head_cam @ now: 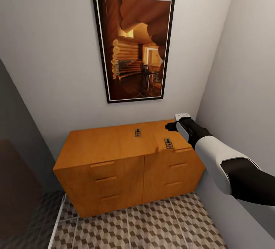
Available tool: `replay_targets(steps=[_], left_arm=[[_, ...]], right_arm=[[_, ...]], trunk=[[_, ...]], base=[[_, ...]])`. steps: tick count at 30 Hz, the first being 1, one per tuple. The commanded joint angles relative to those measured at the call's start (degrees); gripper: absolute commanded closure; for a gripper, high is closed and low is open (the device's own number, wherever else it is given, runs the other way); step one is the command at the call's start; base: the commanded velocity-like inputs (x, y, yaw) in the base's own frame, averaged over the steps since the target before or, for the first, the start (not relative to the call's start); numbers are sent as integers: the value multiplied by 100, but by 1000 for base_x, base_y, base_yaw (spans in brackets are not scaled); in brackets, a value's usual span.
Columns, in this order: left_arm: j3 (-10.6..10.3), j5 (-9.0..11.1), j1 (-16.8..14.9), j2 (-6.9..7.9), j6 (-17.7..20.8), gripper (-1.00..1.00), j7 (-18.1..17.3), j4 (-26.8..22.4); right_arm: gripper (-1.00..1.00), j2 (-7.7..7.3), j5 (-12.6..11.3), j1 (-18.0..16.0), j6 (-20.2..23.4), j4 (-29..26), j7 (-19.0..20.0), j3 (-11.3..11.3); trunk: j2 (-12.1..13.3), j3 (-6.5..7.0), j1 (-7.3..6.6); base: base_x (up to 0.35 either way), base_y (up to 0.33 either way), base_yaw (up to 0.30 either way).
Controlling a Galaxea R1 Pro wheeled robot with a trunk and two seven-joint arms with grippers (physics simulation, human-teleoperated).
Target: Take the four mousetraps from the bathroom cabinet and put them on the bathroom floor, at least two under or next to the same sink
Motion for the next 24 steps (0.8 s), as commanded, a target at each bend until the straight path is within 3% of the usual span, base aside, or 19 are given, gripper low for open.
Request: replay_targets(steps=[1, 24], left_arm=[[-44, -3, -11, -4, -22, -100, 34, 27], [-44, 0, -11, 12, 33, -100, 34, 35]], right_arm=[[-100, -4, -61, -5, 25, -7, -42, 42], [-100, -7, -59, 3, 23, 49, -52, 42]], trunk=[[-13, -13, 4], [-13, -14, 4]], base=[[0, 0, 0], [0, 0, 0]])
